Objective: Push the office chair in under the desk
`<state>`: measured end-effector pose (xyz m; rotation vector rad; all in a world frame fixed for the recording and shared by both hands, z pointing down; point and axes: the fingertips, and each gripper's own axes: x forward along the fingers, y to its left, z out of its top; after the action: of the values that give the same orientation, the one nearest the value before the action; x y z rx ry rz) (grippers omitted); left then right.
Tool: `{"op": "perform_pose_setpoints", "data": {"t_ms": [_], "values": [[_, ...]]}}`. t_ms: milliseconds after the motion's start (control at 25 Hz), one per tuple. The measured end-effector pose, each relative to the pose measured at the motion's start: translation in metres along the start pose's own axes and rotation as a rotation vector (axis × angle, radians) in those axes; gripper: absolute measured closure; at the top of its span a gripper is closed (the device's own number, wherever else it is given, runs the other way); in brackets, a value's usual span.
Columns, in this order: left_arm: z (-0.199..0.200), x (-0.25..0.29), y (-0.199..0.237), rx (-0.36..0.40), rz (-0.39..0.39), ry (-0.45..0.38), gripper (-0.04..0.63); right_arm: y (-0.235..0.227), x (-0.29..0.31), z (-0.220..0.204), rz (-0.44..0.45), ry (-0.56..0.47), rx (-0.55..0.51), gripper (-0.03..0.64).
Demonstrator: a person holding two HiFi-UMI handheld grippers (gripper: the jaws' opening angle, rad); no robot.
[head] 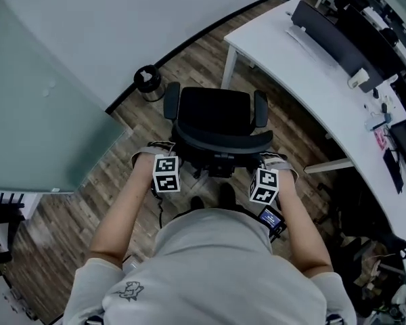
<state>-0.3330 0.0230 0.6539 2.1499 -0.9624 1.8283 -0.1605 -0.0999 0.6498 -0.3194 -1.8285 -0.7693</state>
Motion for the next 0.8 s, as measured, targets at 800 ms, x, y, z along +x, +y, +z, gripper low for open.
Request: {"op": "perform_pose_setpoints", "data": {"t_ms": [800], "values": [[0.174,0.061,0.055,0.354,-0.100,-0.108,0.483,0.022,-0.045,-0.161,-0.106,0.139,0.361,0.503]]}}
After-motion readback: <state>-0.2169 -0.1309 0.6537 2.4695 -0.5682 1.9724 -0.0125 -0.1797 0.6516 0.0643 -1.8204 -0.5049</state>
